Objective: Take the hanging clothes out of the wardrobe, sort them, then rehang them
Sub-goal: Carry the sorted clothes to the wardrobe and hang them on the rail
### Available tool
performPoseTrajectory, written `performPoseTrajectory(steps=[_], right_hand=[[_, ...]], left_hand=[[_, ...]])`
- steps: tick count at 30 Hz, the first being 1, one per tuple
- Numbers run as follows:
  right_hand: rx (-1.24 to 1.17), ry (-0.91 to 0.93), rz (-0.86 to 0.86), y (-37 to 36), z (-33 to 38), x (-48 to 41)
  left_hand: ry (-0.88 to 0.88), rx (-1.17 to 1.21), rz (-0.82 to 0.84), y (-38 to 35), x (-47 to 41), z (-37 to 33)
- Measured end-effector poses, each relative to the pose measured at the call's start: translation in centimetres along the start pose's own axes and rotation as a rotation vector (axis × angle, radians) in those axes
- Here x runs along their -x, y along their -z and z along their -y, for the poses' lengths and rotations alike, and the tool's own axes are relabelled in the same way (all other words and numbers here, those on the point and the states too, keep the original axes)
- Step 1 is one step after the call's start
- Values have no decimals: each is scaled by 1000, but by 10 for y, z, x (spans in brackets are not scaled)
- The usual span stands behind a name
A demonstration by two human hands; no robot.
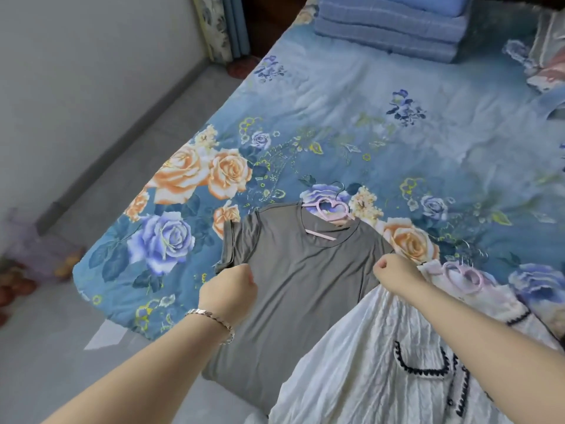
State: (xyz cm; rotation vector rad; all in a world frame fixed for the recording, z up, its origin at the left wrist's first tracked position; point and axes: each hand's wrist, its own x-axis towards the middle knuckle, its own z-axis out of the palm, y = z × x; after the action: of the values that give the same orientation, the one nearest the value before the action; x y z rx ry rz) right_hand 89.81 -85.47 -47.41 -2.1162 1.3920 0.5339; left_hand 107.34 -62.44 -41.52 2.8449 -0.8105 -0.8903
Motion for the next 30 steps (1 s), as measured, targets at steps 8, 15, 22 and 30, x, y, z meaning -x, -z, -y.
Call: performPoseTrajectory(steps=[8,15,22,30], right_hand=[[1,-131,51,-34,14,-152],[-3,-226,-94,-63,29,-256],[133,-146,-152,-72,6,-283],[-40,-6,-213,-49,3,-222]], left_hand=[[-48,-52,130,-44,-129,-42],[-46,-56,155,-88,-206,-53],[-24,-108,139,-105,-238,-54],[-59,-42,79,-86,-199,-48]])
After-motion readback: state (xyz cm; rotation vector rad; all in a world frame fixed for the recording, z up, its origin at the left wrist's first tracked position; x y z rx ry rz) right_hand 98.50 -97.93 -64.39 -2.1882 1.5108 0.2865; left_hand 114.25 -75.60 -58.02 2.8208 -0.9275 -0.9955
